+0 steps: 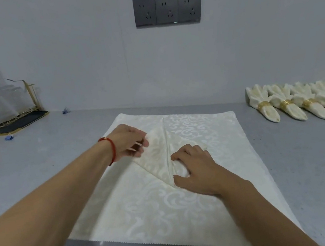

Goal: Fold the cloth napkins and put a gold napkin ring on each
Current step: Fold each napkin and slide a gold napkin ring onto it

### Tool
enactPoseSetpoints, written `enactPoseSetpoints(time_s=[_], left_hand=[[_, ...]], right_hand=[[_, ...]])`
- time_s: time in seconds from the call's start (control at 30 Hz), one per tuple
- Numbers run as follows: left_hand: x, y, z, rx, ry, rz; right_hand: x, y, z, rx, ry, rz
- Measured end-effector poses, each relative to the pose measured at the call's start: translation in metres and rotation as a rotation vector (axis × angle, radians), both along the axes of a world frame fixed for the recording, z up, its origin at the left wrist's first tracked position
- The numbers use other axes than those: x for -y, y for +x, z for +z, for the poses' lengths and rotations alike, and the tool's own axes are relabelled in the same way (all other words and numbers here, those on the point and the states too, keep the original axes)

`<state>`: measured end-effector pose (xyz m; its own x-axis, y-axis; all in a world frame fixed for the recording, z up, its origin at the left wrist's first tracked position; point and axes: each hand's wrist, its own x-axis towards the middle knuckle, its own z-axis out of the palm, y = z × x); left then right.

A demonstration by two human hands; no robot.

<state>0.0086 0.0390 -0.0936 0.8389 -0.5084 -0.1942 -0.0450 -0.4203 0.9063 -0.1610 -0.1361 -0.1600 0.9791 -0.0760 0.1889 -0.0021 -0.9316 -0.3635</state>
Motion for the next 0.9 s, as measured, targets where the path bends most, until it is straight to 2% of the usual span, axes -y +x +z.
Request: enactPoseSetpoints(time_s=[0.1,0.27,0.47,0.73,0.9], left_hand=[[0.021,-0.006,-0.012,0.190,0.254,-0.023],[0.034,-0.006,-0.021,0.430,0.329,0.103],[0.034,-0.002,-0.035,0.389,0.335,0.179],[0.054,-0.004,-0.053,0.539,0.535,0.320],[0.065,-0.018,-0.057,0.597,0.641,0.388]], right_hand=[[0.001,0.001,-0.002,0.007,-0.001,-0.003],[0.003,0.003,-0.004,0.012,0.004,0.006],[0.000,0.000,-0.001,-0.002,0.008,0.002],[-0.002,-0.002,-0.004,0.043,0.046,-0.016],[-0.005,-0.004,-0.005,0.115,-0.071,0.021]])
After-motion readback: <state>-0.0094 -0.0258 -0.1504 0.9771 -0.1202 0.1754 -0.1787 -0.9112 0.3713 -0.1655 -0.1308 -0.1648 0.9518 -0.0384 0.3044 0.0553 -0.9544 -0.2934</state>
